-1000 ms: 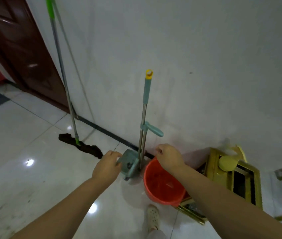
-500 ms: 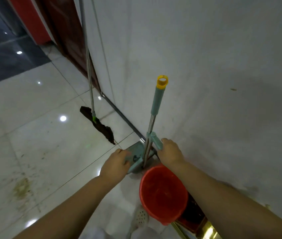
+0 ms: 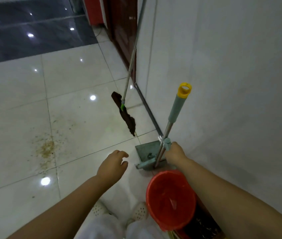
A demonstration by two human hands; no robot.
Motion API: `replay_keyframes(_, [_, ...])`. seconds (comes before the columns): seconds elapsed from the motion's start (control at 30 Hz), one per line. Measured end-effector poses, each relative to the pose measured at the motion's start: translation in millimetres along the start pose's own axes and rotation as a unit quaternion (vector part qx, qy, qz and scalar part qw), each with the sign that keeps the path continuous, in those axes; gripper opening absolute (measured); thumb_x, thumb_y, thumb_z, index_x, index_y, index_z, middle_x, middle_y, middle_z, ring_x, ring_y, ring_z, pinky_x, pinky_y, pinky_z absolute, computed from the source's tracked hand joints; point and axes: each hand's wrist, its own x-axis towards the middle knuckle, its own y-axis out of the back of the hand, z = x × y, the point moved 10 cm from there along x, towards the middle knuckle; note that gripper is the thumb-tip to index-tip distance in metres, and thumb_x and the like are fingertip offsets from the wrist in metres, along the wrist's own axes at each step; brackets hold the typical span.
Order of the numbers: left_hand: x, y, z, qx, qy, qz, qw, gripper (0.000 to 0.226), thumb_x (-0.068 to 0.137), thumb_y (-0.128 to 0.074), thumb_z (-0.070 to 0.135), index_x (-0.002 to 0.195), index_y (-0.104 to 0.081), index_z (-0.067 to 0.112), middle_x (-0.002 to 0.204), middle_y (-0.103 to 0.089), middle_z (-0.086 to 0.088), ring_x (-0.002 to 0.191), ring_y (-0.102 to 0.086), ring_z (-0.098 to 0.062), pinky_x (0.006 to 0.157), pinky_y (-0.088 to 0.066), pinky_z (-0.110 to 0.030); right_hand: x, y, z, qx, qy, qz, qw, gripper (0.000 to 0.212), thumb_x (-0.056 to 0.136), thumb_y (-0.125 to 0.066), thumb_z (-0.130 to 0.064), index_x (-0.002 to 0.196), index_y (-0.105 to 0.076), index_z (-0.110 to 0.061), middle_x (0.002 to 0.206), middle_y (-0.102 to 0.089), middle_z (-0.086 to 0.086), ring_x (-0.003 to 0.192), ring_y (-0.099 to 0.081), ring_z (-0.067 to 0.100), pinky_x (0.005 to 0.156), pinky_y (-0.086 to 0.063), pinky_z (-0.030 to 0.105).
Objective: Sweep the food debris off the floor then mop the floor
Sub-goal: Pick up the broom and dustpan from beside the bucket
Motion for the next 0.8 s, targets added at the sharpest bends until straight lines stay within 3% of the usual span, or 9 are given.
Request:
replay_keyframes(0.17, [0, 26, -26, -0.031, 0.022, 0.014, 0.999, 0.034, 0.096, -0.046, 0.020, 0.129, -0.054, 0.019, 0.131, -0.054, 0.001, 0.112, -0.056, -0.014, 0.092, -0.043, -0.024, -10, -36, -50, 0.041, -0.013, -0.046, 0.998, 0.039, 0.092, -0.053, -0.003, 0.129, -0.043, -0.003, 0.107, -0.054, 0.012, 0.095, -0.056, 0.026, 0.075, -0.046, 0.029])
replay_keyframes(0.3, [5, 46, -37, -0.077, 0.026, 0.021, 0.996, 0.035, 0.096, -0.047, 0.023, 0.130, -0.054, 0.019, 0.130, -0.055, 0.001, 0.111, -0.057, -0.014, 0.089, -0.041, -0.021, -27, -68, -92, 0.035, -0.002, -0.091, 0.995, 0.039, 0.086, -0.052, 0.001, 0.124, -0.047, -0.003, 0.100, -0.054, 0.009, 0.089, -0.055, 0.023, 0.073, -0.050, 0.033])
replay_keyframes(0.47, [8, 60, -67, -0.163, 0.071, -0.009, 0.984, 0.036, 0.097, -0.047, 0.028, 0.129, -0.056, 0.015, 0.128, -0.059, -0.002, 0.112, -0.056, -0.017, 0.090, -0.043, -0.026, -56, -111, -138, 0.092, -0.070, -0.156, 0.981, 0.018, 0.088, -0.046, 0.002, 0.090, -0.063, -0.003, 0.083, -0.065, 0.008, 0.081, -0.065, 0.025, 0.086, -0.054, 0.036])
replay_keyframes(0.57, [5, 68, -93, -0.252, 0.112, -0.008, 0.961, 0.029, 0.097, -0.045, 0.031, 0.109, -0.065, 0.014, 0.112, -0.066, -0.007, 0.106, -0.060, -0.023, 0.088, -0.045, -0.031, -70, -136, -157, 0.141, -0.092, -0.184, 0.968, 0.023, 0.091, -0.044, -0.007, 0.076, -0.061, -0.004, 0.082, -0.064, 0.012, 0.087, -0.058, 0.028, 0.088, -0.049, 0.036])
replay_keyframes(0.67, [0, 79, -124, -0.339, 0.165, 0.013, 0.926, 0.031, 0.095, -0.046, 0.039, 0.085, -0.063, 0.015, 0.094, -0.068, -0.008, 0.093, -0.064, -0.024, 0.082, -0.052, -0.036, -81, -164, -175, 0.179, -0.079, -0.209, 0.958, 0.034, 0.097, -0.040, -0.033, 0.090, -0.065, -0.010, 0.101, -0.068, 0.012, 0.096, -0.062, 0.028, 0.092, -0.049, 0.040])
replay_keyframes(0.8, [-7, 93, -159, -0.391, 0.227, 0.040, 0.891, 0.031, 0.089, -0.057, 0.043, 0.079, -0.067, 0.015, 0.087, -0.071, -0.007, 0.084, -0.067, -0.022, 0.083, -0.056, -0.037, -95, -195, -207, 0.103, -0.034, -0.220, 0.969, 0.055, 0.099, -0.027, -0.053, 0.109, -0.065, -0.016, 0.128, -0.057, 0.006, 0.122, -0.049, 0.024, 0.109, -0.034, 0.041])
